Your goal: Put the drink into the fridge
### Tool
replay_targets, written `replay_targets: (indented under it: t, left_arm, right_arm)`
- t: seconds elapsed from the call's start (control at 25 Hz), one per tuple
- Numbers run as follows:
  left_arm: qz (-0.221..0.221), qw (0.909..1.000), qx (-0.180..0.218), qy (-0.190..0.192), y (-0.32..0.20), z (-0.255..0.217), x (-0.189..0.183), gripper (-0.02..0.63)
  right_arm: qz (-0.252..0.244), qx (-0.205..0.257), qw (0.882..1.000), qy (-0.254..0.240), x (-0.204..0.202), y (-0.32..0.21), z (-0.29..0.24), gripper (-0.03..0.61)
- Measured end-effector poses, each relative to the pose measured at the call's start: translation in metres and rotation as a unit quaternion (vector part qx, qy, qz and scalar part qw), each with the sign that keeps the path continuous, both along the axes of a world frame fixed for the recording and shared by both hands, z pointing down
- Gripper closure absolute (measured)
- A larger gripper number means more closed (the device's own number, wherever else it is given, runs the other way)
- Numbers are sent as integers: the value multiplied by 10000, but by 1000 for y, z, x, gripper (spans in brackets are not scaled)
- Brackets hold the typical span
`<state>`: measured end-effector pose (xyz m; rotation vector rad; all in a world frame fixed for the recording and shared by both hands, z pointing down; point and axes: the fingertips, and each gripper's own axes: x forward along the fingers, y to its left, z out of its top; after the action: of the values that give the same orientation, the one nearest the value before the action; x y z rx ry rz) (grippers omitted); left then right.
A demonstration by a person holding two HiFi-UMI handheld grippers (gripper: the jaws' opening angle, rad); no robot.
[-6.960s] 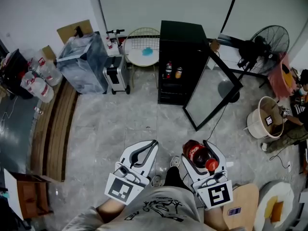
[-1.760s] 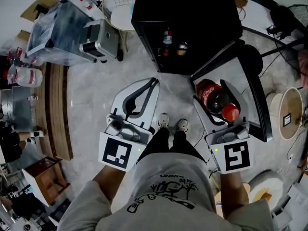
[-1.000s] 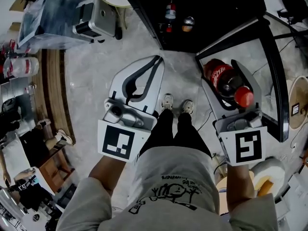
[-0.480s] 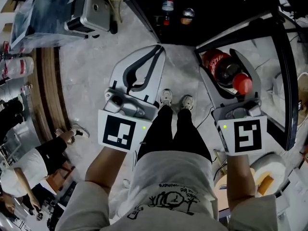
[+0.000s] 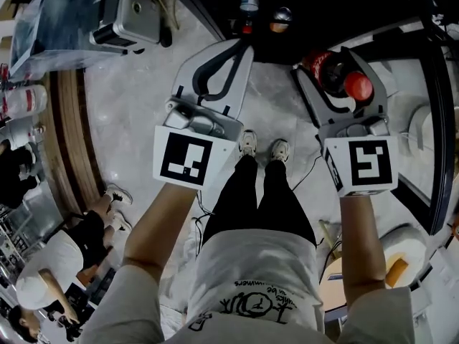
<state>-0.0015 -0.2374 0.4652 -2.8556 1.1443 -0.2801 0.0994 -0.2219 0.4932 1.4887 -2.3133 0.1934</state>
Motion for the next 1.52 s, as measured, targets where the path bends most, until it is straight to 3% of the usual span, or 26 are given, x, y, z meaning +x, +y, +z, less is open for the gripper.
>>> replay_targets:
  t: [0.24,0.84,1.52]
  left_arm:
    - [-88,9996,-233,135,-22,21,5,589]
    - [-105,9999,73,-21,-71,68,19,591]
    - [-260,9993,-271,-68,-123,123,33,589]
  right_arm:
    - [31,-49,9999,112,2,-22,23,268]
    - [60,-310,9990,303,6,-75,85,268]
    - [193,-612,9976,242,7,-143,145,268]
